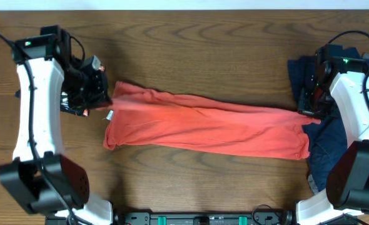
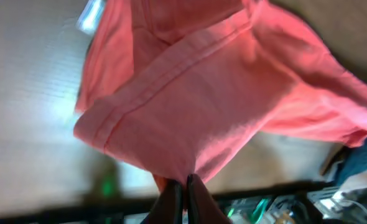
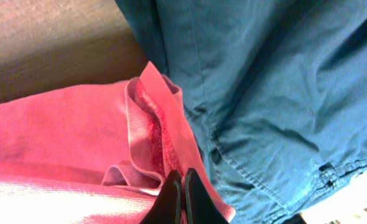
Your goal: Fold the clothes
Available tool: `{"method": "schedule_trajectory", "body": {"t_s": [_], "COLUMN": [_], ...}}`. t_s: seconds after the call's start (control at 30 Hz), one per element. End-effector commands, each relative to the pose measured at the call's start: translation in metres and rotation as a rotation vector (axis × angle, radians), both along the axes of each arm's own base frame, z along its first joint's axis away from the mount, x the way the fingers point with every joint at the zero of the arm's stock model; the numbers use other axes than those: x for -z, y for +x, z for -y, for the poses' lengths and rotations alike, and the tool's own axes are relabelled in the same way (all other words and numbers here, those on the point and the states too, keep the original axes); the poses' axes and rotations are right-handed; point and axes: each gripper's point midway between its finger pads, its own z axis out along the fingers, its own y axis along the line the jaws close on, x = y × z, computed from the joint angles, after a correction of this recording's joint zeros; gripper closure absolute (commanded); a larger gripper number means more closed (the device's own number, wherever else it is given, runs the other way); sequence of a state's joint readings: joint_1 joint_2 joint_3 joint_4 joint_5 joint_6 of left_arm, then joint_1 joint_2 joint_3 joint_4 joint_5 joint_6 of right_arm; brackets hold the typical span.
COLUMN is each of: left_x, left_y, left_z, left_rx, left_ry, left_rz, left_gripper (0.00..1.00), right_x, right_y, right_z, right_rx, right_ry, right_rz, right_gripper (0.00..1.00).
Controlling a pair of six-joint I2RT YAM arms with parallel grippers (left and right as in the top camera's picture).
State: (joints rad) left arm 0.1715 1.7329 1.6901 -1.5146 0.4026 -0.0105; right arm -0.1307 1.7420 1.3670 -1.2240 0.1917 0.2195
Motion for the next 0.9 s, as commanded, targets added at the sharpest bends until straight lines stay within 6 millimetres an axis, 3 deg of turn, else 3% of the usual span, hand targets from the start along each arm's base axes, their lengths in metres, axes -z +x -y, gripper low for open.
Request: {"method": "schedule_trajectory", "body": {"t_s": [0.0,0.4,0.5,0.87], "left_x": [-0.001,0.015,0.019,0.021], "left_y": [-0.015,-0.037,-0.036,-0.033], "left_z": [-0.014,-0.012,-0.012,-0.012], "left_rx": [0.022,0.029,0.028,0.027], "left_ry": [0.088,0.083,0.083,0.086], "left_rz": [-0.031,-0.126,-0.123,-0.109], "left_gripper": [0.94,0.94,0.94,0.94], "right_x": [-0.002,-0.003,-0.004,-0.006], "right_y": [-0.004,-0.040,-0.048,-0.053], "right_z": [0.004,0.001,0.001,0.003], "right_rx": [0.018,0.016,0.016,0.013], "right_ry": [-0.013,-0.002,-0.002,-0.020], "right_rz": [-0.014,-0.161,-0.195,-0.219], "right_gripper": [0.99,0.95,0.79,0.75]}}
